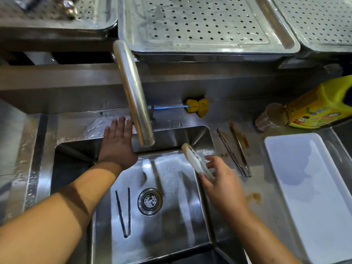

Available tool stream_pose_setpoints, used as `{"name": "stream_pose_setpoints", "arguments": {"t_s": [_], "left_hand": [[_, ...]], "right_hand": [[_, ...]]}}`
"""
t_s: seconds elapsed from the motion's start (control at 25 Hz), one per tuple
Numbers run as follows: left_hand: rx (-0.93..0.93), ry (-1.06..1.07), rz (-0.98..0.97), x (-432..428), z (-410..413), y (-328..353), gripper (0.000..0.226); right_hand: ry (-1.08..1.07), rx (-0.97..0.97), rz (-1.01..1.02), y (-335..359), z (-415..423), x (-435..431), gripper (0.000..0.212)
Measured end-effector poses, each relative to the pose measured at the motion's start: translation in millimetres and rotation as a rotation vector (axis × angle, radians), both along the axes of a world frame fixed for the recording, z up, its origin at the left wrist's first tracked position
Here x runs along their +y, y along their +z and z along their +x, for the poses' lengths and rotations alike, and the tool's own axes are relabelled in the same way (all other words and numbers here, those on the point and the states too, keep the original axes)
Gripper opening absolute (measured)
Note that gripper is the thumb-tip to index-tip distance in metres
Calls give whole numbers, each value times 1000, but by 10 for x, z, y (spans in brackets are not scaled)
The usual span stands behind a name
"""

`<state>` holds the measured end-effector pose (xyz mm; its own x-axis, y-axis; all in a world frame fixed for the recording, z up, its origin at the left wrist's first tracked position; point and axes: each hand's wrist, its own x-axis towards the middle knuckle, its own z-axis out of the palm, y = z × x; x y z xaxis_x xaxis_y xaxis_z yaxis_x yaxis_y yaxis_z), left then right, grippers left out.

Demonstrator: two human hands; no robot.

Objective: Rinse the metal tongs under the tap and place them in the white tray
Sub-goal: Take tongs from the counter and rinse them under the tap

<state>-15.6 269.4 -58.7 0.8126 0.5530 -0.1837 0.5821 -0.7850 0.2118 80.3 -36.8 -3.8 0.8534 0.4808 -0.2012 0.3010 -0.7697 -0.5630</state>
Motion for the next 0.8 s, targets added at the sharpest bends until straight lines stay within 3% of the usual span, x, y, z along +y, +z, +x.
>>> {"name": "stream_pose_setpoints", "arguments": {"t_s": [0.2,0.36,0.52,0.72,0.8], "left_hand": [[15,-18,-168,130,-18,102,91],[-298,157,-433,230,-126,185,59],[-318,223,-420,172,-313,184,45],[-125,129,-406,105,-329,131,52],[-155,208,-547,105,-307,186,44]], "right_hand": [[-139,441,208,-67,-275,421,41],[-171,715,333,-66,-371,713,34],[-177,839,379,-97,-443,939,33],[-203,873,409,-124,-474,1117,30],[-220,880,432,-108,-474,1185,30]]}}
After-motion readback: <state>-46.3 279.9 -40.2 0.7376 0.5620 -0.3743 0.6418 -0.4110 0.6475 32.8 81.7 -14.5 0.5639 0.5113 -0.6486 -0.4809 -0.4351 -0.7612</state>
